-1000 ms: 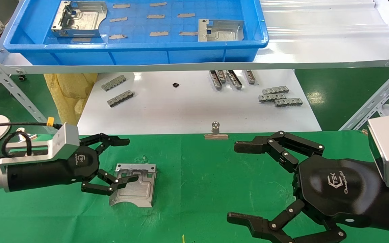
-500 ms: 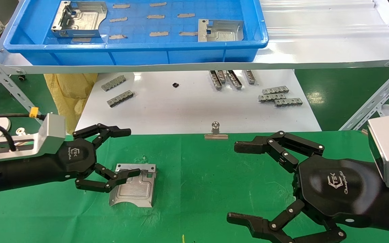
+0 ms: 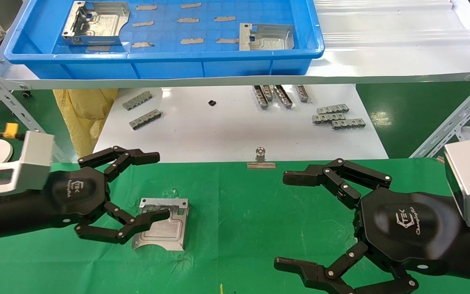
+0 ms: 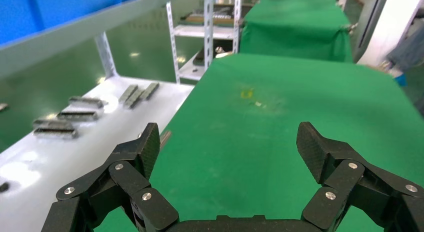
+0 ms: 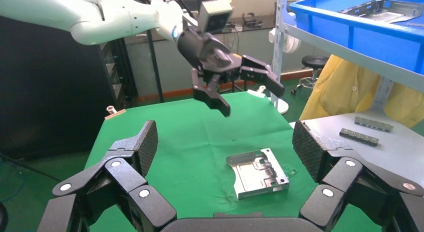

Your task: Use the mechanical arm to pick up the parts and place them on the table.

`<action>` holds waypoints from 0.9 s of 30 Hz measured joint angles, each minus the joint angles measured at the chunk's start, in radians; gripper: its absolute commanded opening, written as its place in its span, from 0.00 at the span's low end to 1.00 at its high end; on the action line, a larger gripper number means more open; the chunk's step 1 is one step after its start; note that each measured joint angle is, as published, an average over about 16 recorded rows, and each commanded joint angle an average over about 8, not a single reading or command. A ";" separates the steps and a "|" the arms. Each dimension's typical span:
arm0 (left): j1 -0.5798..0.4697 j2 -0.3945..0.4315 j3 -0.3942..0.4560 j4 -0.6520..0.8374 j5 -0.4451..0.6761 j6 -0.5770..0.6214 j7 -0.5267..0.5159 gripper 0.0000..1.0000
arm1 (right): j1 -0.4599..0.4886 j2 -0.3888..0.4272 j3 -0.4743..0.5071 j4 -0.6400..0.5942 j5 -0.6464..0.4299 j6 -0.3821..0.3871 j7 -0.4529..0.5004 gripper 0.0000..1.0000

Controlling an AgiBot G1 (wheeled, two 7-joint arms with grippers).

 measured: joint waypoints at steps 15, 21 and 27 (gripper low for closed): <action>0.130 -0.085 -0.098 -0.300 -0.097 -0.027 -0.182 1.00 | 0.000 0.000 0.000 0.000 0.000 0.000 0.000 1.00; 0.172 -0.112 -0.130 -0.397 -0.128 -0.035 -0.238 1.00 | 0.000 0.000 0.000 0.000 0.000 0.000 0.000 1.00; 0.192 -0.126 -0.145 -0.444 -0.145 -0.039 -0.264 1.00 | 0.000 0.000 0.000 0.000 0.000 0.000 0.000 1.00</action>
